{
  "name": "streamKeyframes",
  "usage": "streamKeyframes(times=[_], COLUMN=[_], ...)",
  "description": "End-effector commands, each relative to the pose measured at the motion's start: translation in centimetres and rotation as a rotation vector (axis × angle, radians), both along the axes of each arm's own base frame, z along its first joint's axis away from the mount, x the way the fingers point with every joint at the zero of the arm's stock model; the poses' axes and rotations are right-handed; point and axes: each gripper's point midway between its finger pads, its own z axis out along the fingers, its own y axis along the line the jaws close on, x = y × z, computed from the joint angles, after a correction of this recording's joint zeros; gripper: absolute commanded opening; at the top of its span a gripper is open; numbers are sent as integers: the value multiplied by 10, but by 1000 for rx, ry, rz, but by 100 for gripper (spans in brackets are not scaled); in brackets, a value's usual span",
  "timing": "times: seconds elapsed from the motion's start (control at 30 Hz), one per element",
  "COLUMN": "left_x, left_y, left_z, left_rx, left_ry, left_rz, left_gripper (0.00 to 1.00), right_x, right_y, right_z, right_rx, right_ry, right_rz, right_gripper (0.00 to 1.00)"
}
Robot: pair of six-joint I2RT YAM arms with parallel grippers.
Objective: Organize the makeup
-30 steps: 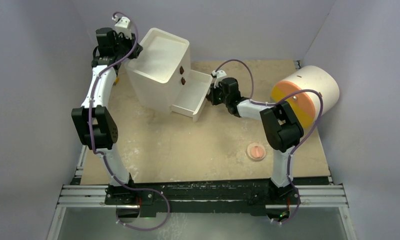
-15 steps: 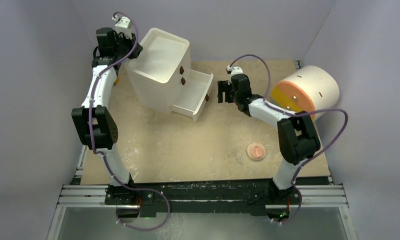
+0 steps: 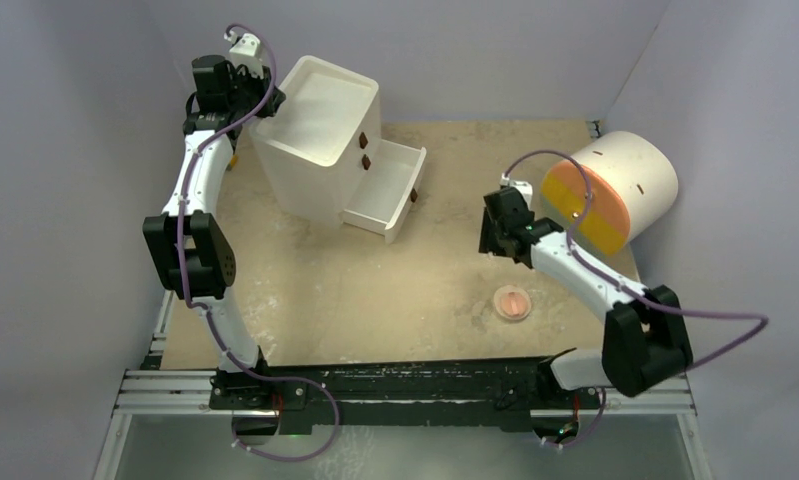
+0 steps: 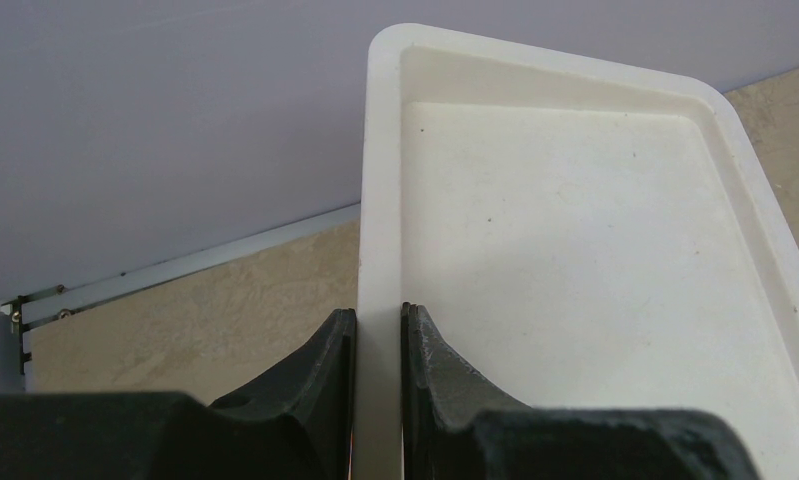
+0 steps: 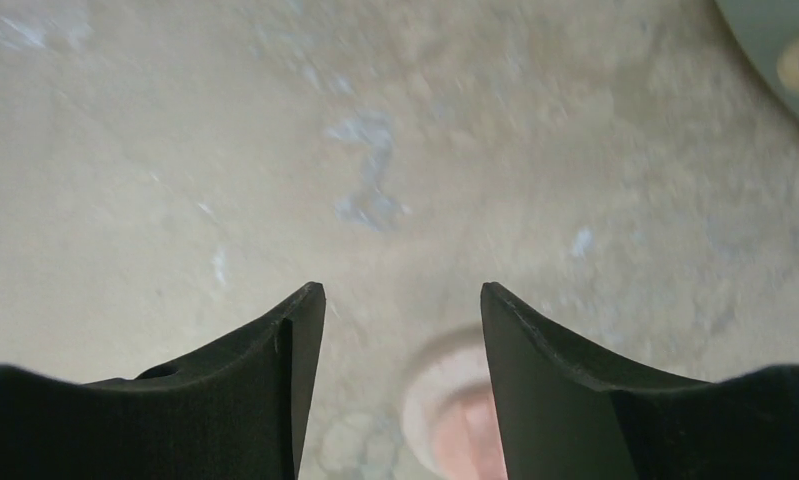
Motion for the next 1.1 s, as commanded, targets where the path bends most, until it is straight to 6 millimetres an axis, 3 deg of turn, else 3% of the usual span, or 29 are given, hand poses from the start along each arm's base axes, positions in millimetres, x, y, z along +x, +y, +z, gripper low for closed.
streamKeyframes(times=[0.0,0.13,0.43,1.07], left_x=[-35,-37,-38,-37], left_y=[-16,-15,-14,-13], left_z=[-108,-105,-104,-105], left_rx=[-37,-34,-28,-24], left_ry=[367,362,360,365], left_rz=[-28,-27,-26,-21], left_gripper=[0,0,0,0], right_x=[-54,-78,-105,-121], right_y=[-30,-36,-37,-28], right_z=[-2,-4,-32,-61], right_rx=[-20,-1,12,64], right_ry=[64,100,200,289], right_rz=[-119,-136,-149,-151], right_gripper=[62,61,50,41])
